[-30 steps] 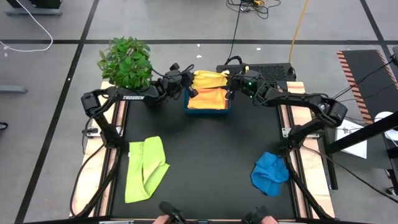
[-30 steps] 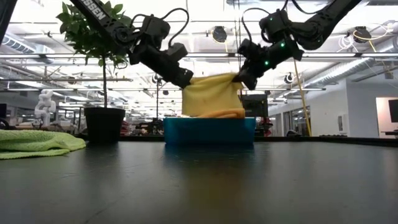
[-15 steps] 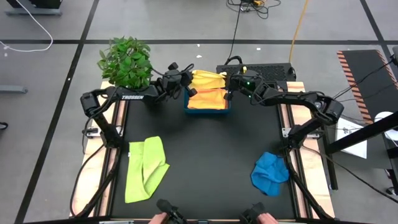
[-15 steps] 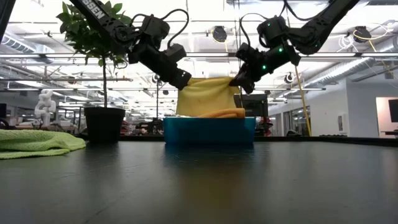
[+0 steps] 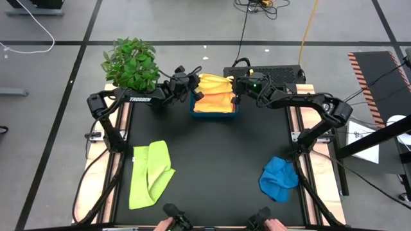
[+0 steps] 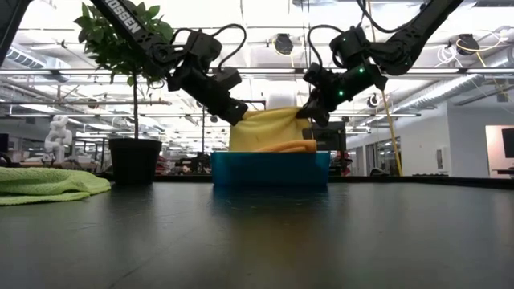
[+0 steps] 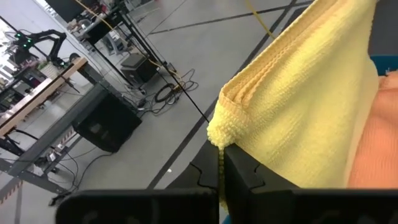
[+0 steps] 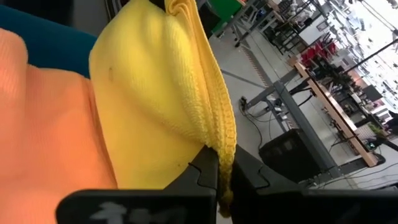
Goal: Fold microfiber towels
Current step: Put the yellow microfiber towel into the blue blue bin
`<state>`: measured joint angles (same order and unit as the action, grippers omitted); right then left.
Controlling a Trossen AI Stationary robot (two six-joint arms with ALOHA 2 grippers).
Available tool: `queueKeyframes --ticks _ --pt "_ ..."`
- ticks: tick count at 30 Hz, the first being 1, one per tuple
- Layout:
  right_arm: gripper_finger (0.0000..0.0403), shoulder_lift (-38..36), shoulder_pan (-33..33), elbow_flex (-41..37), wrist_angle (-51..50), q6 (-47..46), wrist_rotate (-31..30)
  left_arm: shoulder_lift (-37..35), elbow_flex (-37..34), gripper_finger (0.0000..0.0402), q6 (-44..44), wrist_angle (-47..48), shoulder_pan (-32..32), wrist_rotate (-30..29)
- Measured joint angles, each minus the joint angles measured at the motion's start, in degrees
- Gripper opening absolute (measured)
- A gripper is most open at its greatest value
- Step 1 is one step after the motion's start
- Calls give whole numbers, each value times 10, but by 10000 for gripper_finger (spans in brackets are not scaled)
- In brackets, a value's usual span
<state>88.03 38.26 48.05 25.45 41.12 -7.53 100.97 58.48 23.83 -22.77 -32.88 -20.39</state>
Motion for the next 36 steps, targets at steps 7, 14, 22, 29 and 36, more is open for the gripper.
queueKeyframes --ticks 7,14,22,29,36 --pt "4 0 -8 0 -45 -22 0 0 0 7 -4 32 3 20" --pt "4 -1 -61 0 -128 -29 -4 0 -1 8 -3 109 27 40" --pt "4 -1 -111 -1 -182 -34 -4 0 -1 16 1 167 62 43" --pt "4 -1 -120 -1 -211 -48 1 0 -1 52 5 218 78 57" --pt "17 -3 -121 -1 -236 -51 49 -9 -2 76 5 255 87 90"
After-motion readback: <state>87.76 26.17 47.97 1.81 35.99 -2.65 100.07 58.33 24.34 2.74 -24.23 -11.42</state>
